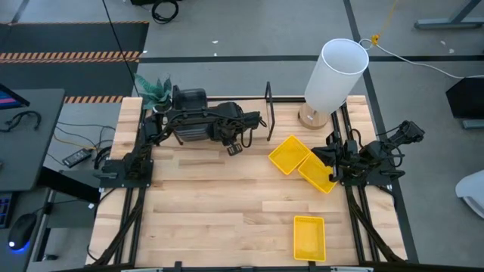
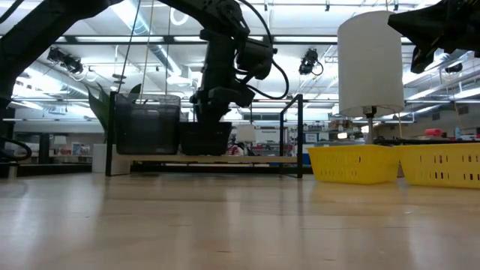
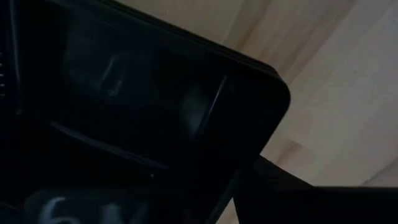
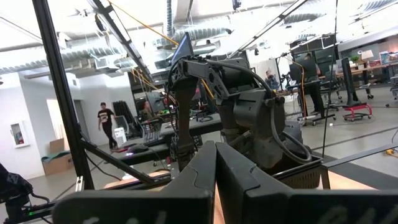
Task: Stack baskets on shelf by color
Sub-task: Put the black stacked baskets on the shelf
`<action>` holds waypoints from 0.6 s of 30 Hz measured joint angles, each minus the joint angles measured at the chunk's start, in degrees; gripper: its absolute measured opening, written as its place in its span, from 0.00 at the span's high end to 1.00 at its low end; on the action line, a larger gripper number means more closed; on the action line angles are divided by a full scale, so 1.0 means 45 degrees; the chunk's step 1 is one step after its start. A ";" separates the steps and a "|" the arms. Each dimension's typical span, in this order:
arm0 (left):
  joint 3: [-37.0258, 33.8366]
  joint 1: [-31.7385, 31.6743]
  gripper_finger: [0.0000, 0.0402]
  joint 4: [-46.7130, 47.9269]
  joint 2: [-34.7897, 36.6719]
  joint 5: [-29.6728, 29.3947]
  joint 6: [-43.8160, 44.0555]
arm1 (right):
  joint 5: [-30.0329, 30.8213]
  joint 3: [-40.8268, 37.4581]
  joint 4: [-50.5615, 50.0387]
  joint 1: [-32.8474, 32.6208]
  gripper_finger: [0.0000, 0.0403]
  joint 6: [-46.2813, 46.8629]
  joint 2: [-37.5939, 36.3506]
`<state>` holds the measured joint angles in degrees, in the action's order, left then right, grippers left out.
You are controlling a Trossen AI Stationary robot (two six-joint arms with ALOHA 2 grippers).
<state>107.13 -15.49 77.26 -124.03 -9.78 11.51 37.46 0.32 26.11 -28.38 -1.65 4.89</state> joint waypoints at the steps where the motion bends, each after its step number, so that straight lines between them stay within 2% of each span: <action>1: 0.0000 0.0001 0.85 -0.0022 0.0000 -0.0003 0.0042 | 0.0003 -0.0002 -0.0001 0.0001 0.96 0.0000 0.0000; 9: 0.0000 0.0001 0.87 -0.0065 0.0000 -0.0020 0.0305 | 0.0003 -0.0002 -0.0004 0.0001 0.96 0.0000 0.0000; 18: 0.0000 -0.0004 0.81 0.0018 0.0000 0.0048 0.0256 | -0.0001 0.0001 -0.0004 0.0001 0.96 -0.0003 0.0000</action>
<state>107.13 -15.51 77.34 -124.03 -9.57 12.67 37.46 0.33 26.09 -28.38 -1.66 4.89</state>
